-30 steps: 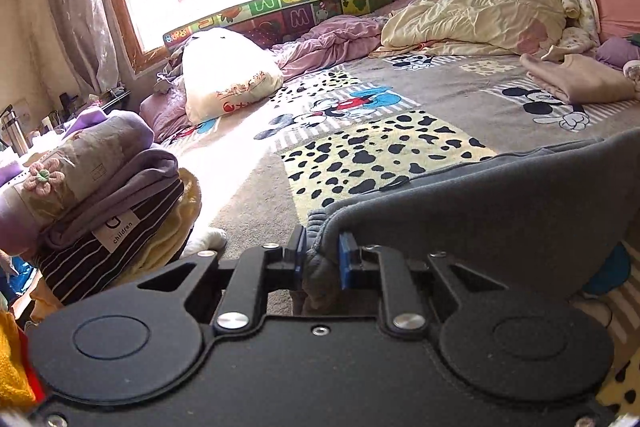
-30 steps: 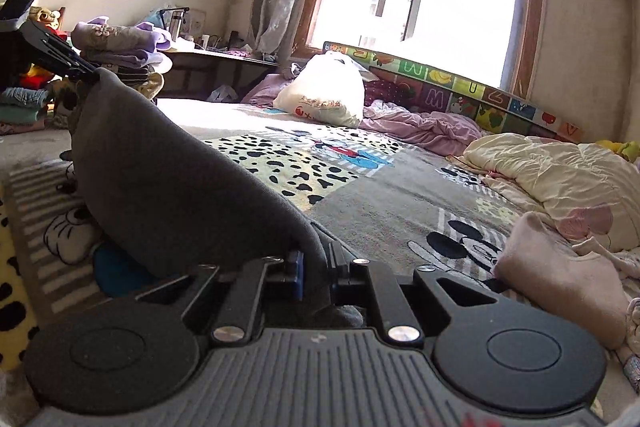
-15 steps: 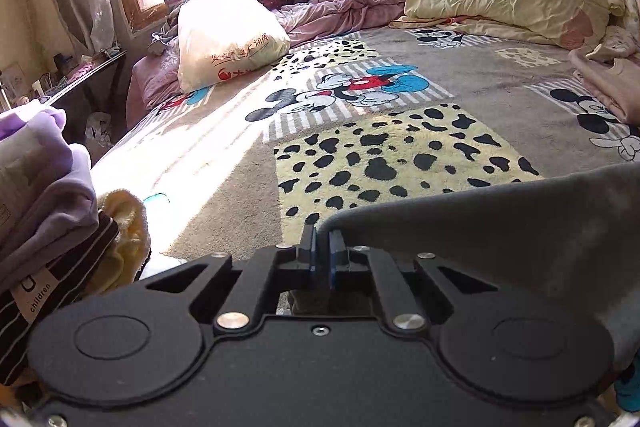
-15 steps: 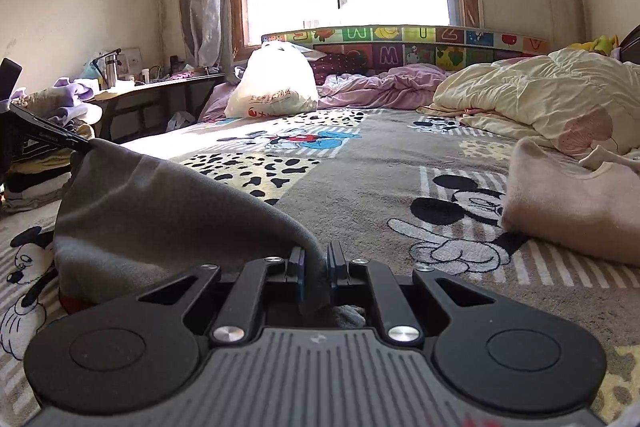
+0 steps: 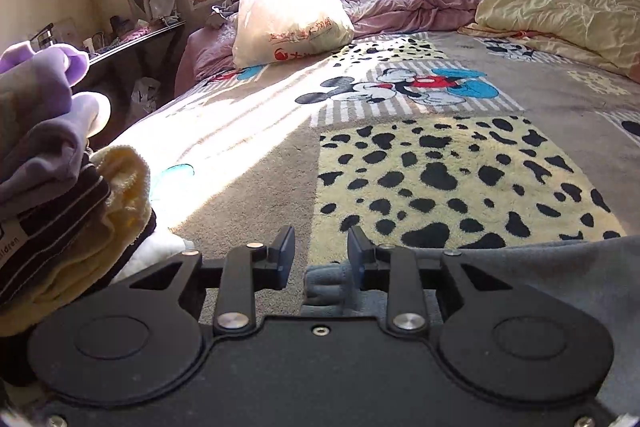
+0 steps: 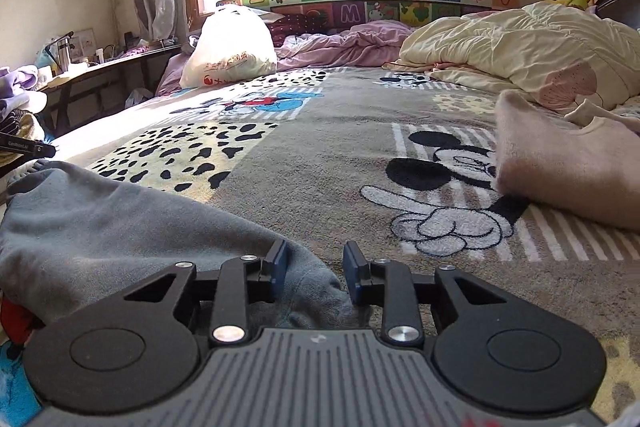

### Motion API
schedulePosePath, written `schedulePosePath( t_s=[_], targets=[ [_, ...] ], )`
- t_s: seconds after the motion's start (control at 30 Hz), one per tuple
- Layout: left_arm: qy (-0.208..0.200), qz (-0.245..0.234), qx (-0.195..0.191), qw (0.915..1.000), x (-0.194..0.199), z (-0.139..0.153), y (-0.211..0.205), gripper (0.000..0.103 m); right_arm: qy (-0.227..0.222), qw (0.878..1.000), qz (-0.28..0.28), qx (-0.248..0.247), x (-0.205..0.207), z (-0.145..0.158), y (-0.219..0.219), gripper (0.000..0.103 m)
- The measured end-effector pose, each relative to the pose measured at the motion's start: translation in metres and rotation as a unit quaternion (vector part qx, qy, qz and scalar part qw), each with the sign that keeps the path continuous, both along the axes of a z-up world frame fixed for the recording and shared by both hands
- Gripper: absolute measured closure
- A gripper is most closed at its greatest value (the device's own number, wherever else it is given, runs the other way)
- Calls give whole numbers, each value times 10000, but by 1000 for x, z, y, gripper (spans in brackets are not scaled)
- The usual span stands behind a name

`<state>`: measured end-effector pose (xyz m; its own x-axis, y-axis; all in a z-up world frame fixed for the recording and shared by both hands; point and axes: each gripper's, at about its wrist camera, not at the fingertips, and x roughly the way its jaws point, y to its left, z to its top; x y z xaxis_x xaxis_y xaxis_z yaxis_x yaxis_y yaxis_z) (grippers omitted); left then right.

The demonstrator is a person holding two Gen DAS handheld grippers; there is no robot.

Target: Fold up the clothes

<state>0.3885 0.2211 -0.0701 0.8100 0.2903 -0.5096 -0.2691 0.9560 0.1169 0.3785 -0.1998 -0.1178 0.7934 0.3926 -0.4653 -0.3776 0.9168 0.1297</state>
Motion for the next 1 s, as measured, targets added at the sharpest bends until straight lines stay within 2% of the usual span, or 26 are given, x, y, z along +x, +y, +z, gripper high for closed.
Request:
schedulePosePath(
  t_s=[0.07, 0.13, 0.2, 0.23, 0.27, 0.33, 0.37, 0.4, 0.43, 0.5, 0.53, 0.63, 0.7, 0.77, 0.87, 0.9, 1.0],
  targets=[
    [-176, 141, -540, 9983, -20, 1, 15, 71, 36, 9999, -32, 102, -2, 2, -3, 68],
    [-235, 198, -1189, 9924, -38, -3, 32, 55, 199, 9983, 7, 545, -2, 2, -11, 62],
    [-264, 246, -1781, 9833, -53, -8, 49, 54, 372, 9946, 131, 960, 1, 0, -18, 55],
    [-195, 231, -1880, 9817, -54, -13, 52, 53, 378, 9946, 166, 951, 0, -1, -17, 55],
    [-121, 172, -1861, 9823, -53, -16, 52, 53, 376, 9948, 196, 924, 0, -1, -16, 56],
    [-55, 39, -1819, 9833, -50, -20, 49, 54, 286, 9966, 173, 758, -3, 1, -12, 74],
    [-35, -60, -1773, 9841, -48, -20, 46, 55, 238, 9973, 159, 671, -5, 2, -11, 78],
    [25, -214, -1558, 9875, -45, -19, 38, 69, 204, 9977, 162, 624, -6, 2, -10, 80],
    [131, -333, -1073, 9936, -42, -17, 26, 77, 171, 9980, 167, 581, -7, 1, -10, 82],
    [263, -574, -183, 9978, -37, -10, 4, 86, 110, 9982, 106, 573, -9, 1, -10, 83],
    [81, -677, -43, 9977, -39, -2, -3, 88, 77, 9983, 54, 572, -10, 1, -11, 84],
    [-623, -576, -150, 9963, -46, 28, -1, 89, -23, 9983, -101, 568, -13, 1, -12, 85],
    [-900, -461, -291, 9944, -46, 39, 5, 89, -89, 9982, -205, 565, -15, 1, -13, 85],
    [-768, -398, -305, 9958, -35, 31, 9, 89, -60, 9978, -314, 579, -14, -2, -15, 85],
    [106, -207, -274, 9994, -9, -15, 16, 88, 96, 9978, -331, 561, -9, -6, -15, 84],
    [228, -187, -307, 9991, -7, -28, 19, 87, 157, 9980, -325, 511, -7, -8, -14, 83],
    [28, -80, -461, 9989, -16, -30, 25, 82, 98, 9981, -374, 480, -9, -7, -14, 77]
  ],
)
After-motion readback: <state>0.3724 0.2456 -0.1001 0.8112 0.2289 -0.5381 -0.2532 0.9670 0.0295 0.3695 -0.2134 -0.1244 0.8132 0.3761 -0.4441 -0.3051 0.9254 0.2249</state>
